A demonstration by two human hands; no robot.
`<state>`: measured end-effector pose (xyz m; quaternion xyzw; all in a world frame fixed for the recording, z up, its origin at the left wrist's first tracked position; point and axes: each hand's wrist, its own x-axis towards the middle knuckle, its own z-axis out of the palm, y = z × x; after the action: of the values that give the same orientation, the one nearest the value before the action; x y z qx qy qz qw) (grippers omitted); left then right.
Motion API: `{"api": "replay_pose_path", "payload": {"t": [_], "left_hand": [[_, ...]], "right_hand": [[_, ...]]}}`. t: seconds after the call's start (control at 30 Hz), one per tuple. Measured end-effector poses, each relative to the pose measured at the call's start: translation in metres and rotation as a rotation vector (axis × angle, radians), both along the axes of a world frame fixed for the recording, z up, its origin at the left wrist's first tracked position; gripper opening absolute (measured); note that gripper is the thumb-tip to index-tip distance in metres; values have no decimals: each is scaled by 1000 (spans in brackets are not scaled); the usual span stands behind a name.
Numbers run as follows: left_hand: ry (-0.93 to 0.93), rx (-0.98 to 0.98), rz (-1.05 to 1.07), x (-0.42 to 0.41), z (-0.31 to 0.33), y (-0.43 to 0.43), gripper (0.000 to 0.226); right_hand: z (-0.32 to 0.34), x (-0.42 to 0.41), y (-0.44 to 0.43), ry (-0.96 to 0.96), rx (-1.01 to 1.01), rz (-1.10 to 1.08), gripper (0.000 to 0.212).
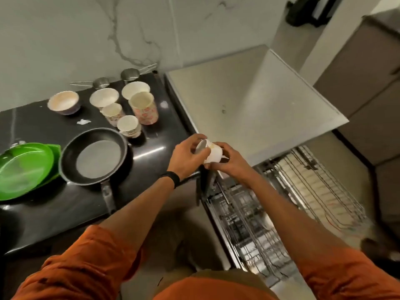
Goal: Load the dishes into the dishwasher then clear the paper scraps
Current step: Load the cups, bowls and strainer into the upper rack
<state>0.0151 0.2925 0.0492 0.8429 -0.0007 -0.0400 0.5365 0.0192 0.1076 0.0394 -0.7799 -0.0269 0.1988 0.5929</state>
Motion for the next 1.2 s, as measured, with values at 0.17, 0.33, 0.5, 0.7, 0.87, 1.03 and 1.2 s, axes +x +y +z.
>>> {"api": "replay_pose_path", "payload": {"t": [0.17, 0.33, 0.5, 0.7, 0.87, 1.03, 1.2], "left_hand": [[67, -32, -220, -19, -16, -95, 35], [3, 111, -352, -38, -45, -167, 30], [67, 239, -346, -51, -85, -219, 24], [330, 171, -160, -44, -142, -244, 38], [517, 127, -124, -18, -209, -255, 28], [676, 194, -103, -7, -276, -262, 25], [690, 229, -117, -11, -303, -267, 19]], "right_hand": [[-5, -37, -104, 110, -19, -78, 68], [-25, -67, -182, 172, -138, -112, 67], [-65, -76, -225, 186, -299, -109, 71], [-115, -51, -241, 313, -254, -37, 59], [-186, -24, -246, 350, -353, -33, 35], [-236, -12, -240, 393, -469, 32, 42], [-268, -17, -237, 426, -476, -17, 44]]}}
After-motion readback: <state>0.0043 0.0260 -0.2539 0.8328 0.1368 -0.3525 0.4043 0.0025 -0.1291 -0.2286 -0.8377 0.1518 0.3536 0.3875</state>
